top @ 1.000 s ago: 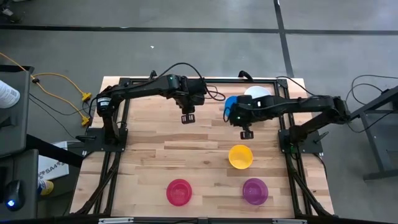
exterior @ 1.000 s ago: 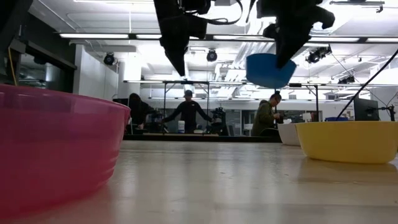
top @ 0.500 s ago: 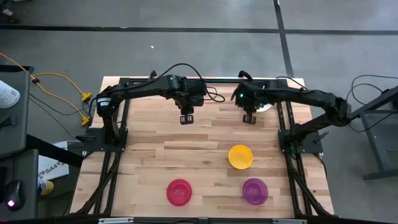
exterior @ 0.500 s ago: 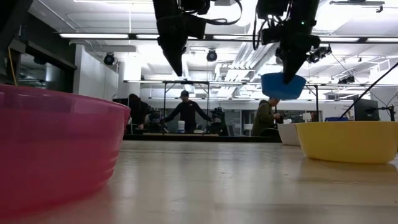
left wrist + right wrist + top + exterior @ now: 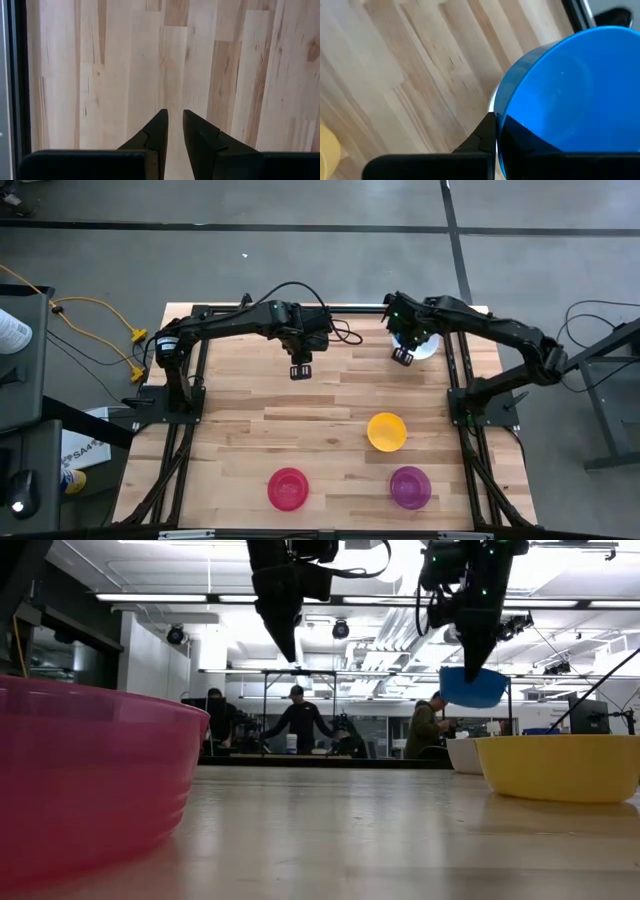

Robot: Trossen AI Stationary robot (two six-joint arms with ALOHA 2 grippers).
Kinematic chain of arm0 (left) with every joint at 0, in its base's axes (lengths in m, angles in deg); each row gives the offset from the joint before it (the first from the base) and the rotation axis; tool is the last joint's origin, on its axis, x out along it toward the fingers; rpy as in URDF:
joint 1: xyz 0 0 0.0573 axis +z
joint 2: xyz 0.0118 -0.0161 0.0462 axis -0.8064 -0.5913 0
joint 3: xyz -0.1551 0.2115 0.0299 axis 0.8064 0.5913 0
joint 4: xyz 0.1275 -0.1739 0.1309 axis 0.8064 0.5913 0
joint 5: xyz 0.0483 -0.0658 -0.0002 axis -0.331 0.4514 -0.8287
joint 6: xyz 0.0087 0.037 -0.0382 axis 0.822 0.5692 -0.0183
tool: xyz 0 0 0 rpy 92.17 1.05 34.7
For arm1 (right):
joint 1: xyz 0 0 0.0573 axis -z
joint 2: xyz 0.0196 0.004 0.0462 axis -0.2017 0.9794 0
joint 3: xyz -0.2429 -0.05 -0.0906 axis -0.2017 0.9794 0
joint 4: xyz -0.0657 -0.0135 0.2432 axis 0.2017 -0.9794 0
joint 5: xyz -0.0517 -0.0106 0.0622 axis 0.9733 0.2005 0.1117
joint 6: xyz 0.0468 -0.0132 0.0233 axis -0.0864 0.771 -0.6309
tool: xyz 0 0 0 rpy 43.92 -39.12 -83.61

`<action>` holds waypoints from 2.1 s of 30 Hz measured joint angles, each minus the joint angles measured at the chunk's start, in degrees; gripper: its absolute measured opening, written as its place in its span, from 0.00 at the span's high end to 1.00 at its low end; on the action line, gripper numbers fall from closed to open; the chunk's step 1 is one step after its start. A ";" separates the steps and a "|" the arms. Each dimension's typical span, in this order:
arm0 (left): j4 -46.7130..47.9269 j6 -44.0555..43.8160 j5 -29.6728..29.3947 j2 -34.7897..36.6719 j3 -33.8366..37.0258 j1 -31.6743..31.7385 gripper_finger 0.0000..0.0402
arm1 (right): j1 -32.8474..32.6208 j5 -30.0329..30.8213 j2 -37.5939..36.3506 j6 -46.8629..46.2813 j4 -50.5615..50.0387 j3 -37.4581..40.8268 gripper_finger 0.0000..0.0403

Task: Nest bowls inside each other
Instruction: Stack the blue bowl on top of the white bowl

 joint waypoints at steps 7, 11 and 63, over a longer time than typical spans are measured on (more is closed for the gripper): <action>-0.10 -0.22 0.00 0.00 0.00 0.00 0.86 | 1.48 0.02 0.00 0.12 5.80 8.41 0.99; -0.99 -0.54 0.00 0.00 0.02 0.00 0.86 | 2.36 -0.39 0.00 0.68 9.82 11.02 0.99; -0.70 -2.10 1.52 0.00 0.02 -0.02 0.86 | 9.70 -2.95 3.50 3.86 21.06 20.55 0.93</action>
